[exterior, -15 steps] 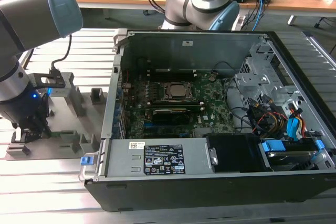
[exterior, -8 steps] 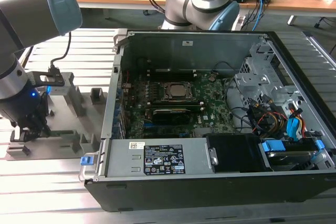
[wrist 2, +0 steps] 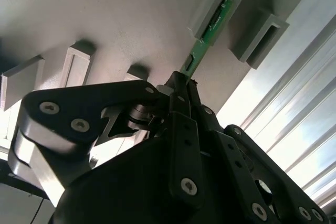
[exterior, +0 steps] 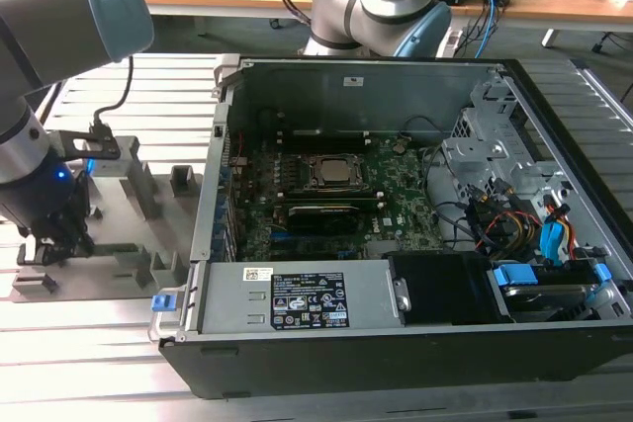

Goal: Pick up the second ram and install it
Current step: 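Pick up the second ram and move it above second insertion slot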

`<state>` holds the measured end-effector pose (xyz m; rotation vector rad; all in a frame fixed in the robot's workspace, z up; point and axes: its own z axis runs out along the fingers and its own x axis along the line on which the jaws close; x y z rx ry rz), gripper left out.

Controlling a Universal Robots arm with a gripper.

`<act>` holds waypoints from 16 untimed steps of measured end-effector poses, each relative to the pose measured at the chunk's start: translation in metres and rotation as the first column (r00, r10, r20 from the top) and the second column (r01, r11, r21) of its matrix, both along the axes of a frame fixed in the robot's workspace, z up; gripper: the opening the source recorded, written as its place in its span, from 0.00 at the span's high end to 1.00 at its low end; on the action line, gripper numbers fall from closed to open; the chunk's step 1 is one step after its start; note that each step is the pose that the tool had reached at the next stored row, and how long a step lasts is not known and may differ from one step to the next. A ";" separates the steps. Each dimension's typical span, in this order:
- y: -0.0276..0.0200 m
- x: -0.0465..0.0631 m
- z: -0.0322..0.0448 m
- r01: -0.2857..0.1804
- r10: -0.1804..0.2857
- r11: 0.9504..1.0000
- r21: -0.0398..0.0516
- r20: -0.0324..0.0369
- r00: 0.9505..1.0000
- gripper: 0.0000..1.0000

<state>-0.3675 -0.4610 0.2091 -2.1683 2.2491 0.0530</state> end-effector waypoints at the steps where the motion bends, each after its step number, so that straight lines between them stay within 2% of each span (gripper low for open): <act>1: 0.0000 0.000 0.0005 0.000 0.000 1.000 0.000 0.000 1.000 0.86; 12: 0.0000 0.000 0.0054 0.000 0.000 1.000 0.000 0.000 1.000 0.86; 16: 0.0001 0.000 0.0113 0.000 0.000 1.000 0.000 0.000 1.000 0.86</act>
